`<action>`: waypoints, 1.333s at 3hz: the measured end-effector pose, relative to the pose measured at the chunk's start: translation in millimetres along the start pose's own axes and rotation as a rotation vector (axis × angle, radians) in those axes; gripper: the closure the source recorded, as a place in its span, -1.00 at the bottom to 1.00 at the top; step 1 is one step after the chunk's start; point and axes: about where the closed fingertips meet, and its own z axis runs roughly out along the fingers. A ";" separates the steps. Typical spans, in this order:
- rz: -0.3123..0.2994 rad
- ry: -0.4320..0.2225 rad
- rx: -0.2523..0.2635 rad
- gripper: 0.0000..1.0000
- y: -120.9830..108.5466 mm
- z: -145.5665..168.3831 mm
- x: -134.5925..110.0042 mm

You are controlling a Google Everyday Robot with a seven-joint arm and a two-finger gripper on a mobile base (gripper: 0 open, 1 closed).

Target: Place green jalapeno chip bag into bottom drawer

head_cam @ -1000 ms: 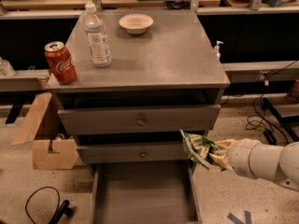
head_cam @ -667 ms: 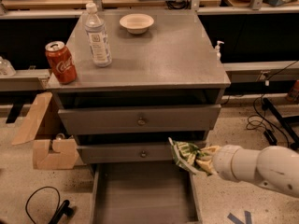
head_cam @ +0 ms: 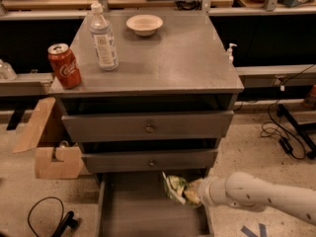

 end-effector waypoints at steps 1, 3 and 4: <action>0.064 0.016 -0.004 1.00 -2.1 60.1 24.7; 0.175 0.110 0.036 1.00 -14.5 135.8 50.9; 0.175 0.118 0.033 0.70 -12.7 141.7 50.9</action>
Offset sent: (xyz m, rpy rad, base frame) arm 0.0405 0.0390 -0.1644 -0.0621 0.1786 -0.1749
